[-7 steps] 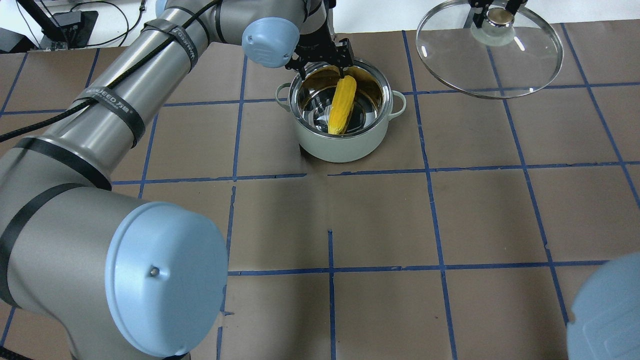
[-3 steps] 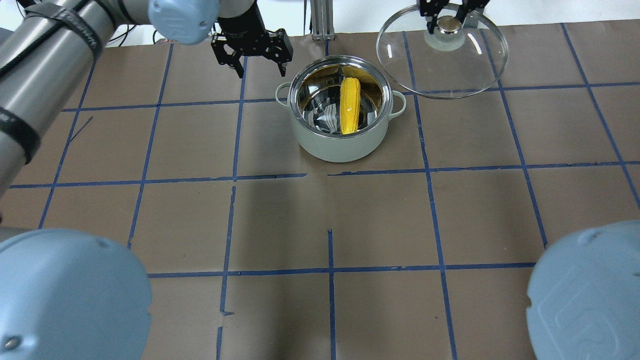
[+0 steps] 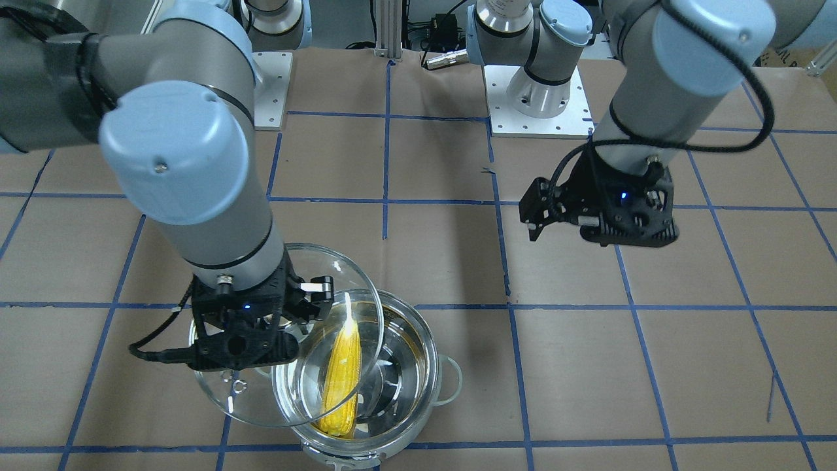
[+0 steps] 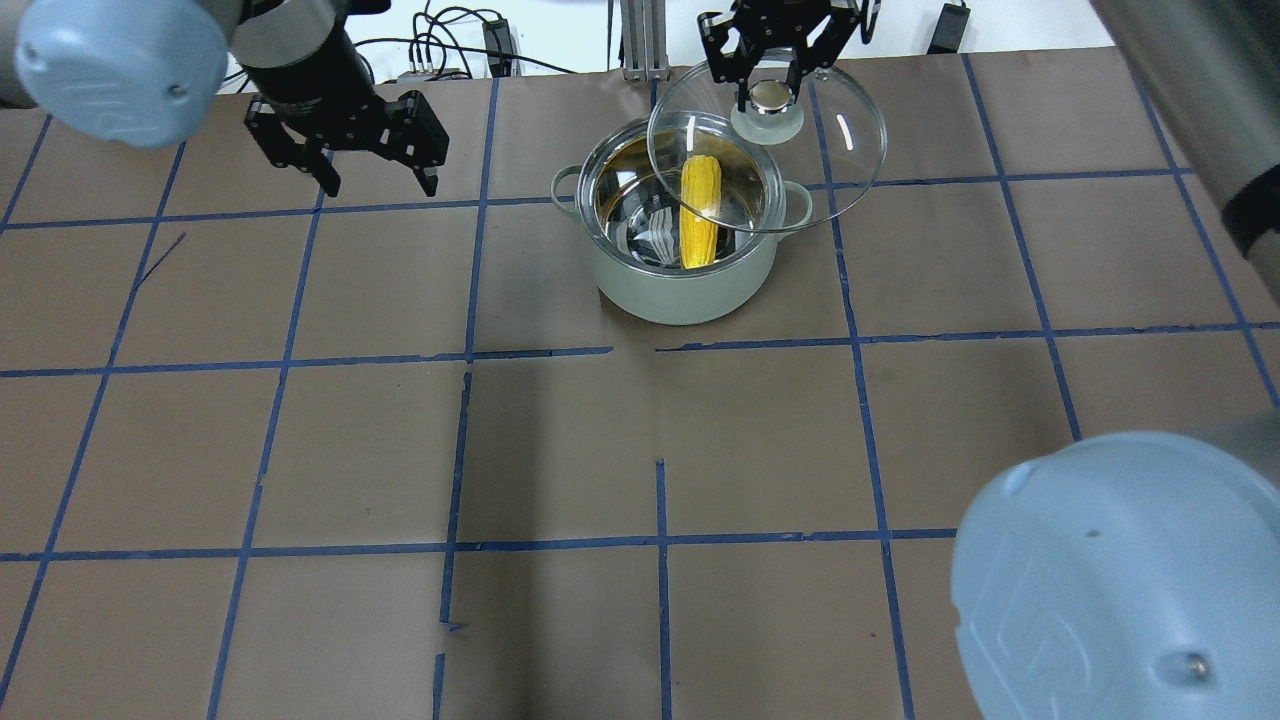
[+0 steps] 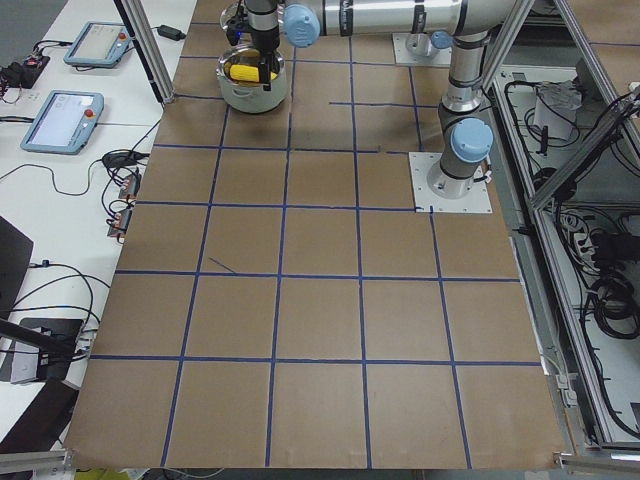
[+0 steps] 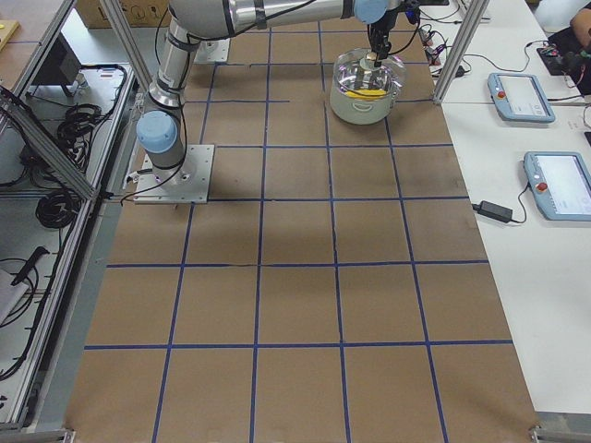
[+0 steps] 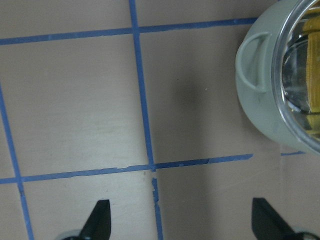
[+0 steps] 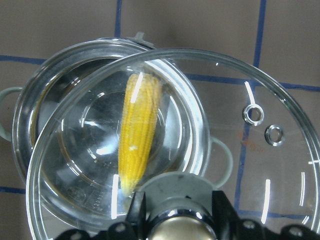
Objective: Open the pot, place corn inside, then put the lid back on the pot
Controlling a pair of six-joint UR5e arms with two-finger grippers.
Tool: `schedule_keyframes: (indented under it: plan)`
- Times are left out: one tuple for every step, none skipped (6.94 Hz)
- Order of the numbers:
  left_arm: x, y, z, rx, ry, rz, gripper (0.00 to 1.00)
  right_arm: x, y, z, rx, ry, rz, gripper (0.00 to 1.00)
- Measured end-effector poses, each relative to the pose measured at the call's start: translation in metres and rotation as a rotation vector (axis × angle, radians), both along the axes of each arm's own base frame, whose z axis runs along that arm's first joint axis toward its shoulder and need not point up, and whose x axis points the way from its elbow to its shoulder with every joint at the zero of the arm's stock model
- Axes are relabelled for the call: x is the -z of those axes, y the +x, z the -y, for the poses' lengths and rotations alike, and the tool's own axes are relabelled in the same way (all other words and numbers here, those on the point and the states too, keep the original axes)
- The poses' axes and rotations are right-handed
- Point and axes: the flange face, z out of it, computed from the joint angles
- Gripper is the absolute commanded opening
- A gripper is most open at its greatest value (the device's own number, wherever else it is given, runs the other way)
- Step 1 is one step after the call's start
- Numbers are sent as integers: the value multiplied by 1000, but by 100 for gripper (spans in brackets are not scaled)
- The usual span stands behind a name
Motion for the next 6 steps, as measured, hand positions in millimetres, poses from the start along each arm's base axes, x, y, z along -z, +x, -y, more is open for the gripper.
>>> schedule_keyframes:
  plan:
    - [-20,4,-21,-3,-12,5,100,18,22,1,-14,5,0,13]
    - [-29,4,-32,-3,-19,3,100,35,39,4,-24,2,1,13]
    - [-31,3,-36,-3,-20,0,100,49,52,8,-25,-7,3,13]
    - [-30,2,-37,1,-17,1,100,60,60,11,-24,-12,6,13]
    - [-24,2,-36,3,-5,2,100,68,66,13,-24,-17,7,13]
    - [-16,1,-34,5,9,2,100,73,68,14,-25,-18,8,13]
